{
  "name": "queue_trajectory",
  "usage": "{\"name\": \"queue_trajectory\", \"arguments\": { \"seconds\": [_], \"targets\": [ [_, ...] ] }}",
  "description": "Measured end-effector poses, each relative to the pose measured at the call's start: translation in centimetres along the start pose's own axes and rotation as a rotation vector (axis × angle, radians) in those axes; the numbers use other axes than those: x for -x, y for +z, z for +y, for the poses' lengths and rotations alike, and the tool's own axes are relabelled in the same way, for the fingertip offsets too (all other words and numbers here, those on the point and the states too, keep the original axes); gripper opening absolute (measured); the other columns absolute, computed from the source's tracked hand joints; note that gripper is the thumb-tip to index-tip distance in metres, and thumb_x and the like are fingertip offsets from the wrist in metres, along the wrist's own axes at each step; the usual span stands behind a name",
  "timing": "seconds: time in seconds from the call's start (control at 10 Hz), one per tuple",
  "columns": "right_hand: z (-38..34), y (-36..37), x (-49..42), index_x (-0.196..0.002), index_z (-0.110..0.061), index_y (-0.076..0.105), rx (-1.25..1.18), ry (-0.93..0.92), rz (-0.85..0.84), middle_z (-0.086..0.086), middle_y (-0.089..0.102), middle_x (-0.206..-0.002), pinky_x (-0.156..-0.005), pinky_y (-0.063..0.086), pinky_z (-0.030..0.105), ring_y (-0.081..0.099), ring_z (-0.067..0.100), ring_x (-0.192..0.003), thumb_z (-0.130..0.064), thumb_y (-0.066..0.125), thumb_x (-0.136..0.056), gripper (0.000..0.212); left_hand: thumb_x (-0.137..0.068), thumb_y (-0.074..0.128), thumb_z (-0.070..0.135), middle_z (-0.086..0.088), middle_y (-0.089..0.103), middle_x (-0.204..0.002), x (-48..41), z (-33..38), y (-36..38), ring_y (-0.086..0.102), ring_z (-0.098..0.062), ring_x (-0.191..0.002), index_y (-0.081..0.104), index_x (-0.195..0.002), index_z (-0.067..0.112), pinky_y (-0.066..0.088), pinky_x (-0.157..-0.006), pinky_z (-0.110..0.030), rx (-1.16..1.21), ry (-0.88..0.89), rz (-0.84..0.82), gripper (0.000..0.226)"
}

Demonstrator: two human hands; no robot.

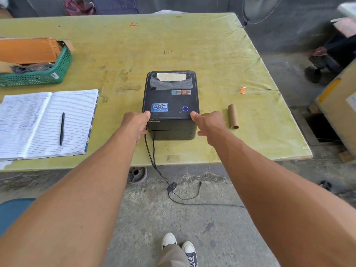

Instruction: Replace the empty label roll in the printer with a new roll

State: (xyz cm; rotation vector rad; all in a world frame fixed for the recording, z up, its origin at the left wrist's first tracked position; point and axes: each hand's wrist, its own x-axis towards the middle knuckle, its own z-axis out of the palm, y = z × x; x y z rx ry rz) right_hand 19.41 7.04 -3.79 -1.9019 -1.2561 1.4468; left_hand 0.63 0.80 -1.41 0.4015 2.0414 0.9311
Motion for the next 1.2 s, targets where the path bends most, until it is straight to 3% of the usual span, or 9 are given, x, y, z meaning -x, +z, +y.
{"name": "queue_trajectory", "arguments": {
  "seconds": [0.2,0.3,0.4,0.5,0.7,0.9,1.0,1.1,1.2],
  "targets": [
    [0.2,0.1,0.4,-0.074,-0.017,0.06,-0.027,-0.024,0.021,0.008,0.07,-0.105,-0.079,0.059,0.042,0.071,0.032,-0.093,-0.046,0.073,-0.085,0.034,-0.096,0.059,0.036,-0.007,0.064,-0.126,-0.5,-0.2,-0.1,0.062,-0.023,-0.091,0.054,-0.13,0.008,0.039,-0.078,-0.039,0.012,-0.001,-0.03,0.044],
    [0.3,0.2,0.5,-0.092,-0.006,0.068,-0.036,-0.019,0.03,0.009,0.07,-0.106,-0.06,0.047,0.034,0.071,0.033,-0.094,-0.046,0.072,-0.086,0.041,-0.096,0.06,0.036,-0.007,0.064,-0.126,-0.8,-0.3,-0.2,0.063,-0.024,-0.093,0.054,-0.13,0.007,0.039,-0.077,-0.038,0.004,0.003,-0.04,0.045],
    [0.4,0.3,0.7,-0.112,0.001,0.067,-0.046,-0.02,0.047,0.013,0.072,-0.107,-0.058,0.042,0.032,0.072,0.035,-0.097,-0.045,0.071,-0.087,0.053,-0.096,0.059,0.037,-0.009,0.064,-0.126,-1.0,-0.3,-0.3,0.065,-0.026,-0.103,0.054,-0.13,0.006,0.04,-0.078,-0.038,-0.009,0.014,-0.048,0.047],
    [0.3,0.5,1.0,-0.115,0.002,0.066,-0.039,-0.011,0.052,0.014,0.072,-0.111,-0.058,0.04,0.031,0.071,0.036,-0.1,-0.045,0.07,-0.088,0.054,-0.096,0.059,0.038,-0.012,0.065,-0.121,-1.3,-0.4,-0.4,0.065,-0.028,-0.101,0.054,-0.129,0.003,0.04,-0.077,-0.036,-0.034,0.032,-0.044,0.048],
    [0.1,1.0,1.6,-0.112,0.004,0.067,-0.008,-0.02,0.104,0.013,0.07,-0.092,-0.058,0.042,0.031,0.071,0.039,-0.097,-0.043,0.068,-0.09,0.052,-0.096,0.057,0.038,-0.014,0.063,-0.125,-1.4,-0.4,-0.4,0.064,-0.032,-0.105,0.055,-0.123,0.001,0.047,-0.083,-0.039,-0.109,0.065,-0.024,0.045],
    [-0.1,1.7,2.5,-0.095,-0.006,0.066,0.24,-0.09,0.155,0.011,0.067,-0.09,-0.077,0.052,0.036,0.069,0.035,-0.09,-0.047,0.053,-0.097,0.043,-0.097,0.053,0.039,-0.018,0.061,-0.125,-1.2,-0.5,-1.0,0.065,-0.037,-0.104,0.056,-0.118,0.002,0.05,-0.095,-0.044,-0.241,0.152,-0.016,0.043],
    [-0.1,1.3,2.7,-0.095,-0.006,0.066,0.324,-0.115,0.116,0.011,0.072,-0.094,-0.079,0.054,0.035,0.07,0.033,-0.087,-0.047,0.049,-0.099,0.044,-0.097,0.051,0.039,-0.015,0.063,-0.12,-1.7,-0.9,-1.6,0.066,-0.036,-0.102,0.055,-0.103,0.006,0.052,-0.093,-0.045,-0.26,0.185,-0.057,0.034],
    [-0.5,0.7,2.8,-0.09,-0.002,0.067,0.383,-0.148,0.137,0.012,0.073,-0.088,-0.078,0.055,0.036,0.071,0.032,-0.082,-0.048,0.05,-0.098,0.05,-0.099,0.048,0.038,-0.011,0.073,-0.093,-1.4,-2.0,-2.1,0.072,-0.028,-0.082,0.059,-0.077,0.012,0.058,-0.077,-0.042,-0.159,0.24,-0.016,0.036],
    [0.6,0.2,2.4,-0.088,-0.001,0.07,0.386,-0.169,0.163,0.007,0.077,-0.074,-0.08,0.059,0.041,0.073,0.024,-0.066,-0.041,0.053,-0.098,0.045,-0.101,0.048,0.033,-0.005,0.072,-0.07,-0.5,-7.1,-3.4,0.069,-0.02,-0.059,0.068,-0.075,0.011,0.06,-0.063,-0.038,-0.036,0.21,0.07,0.04]
  ]
}}
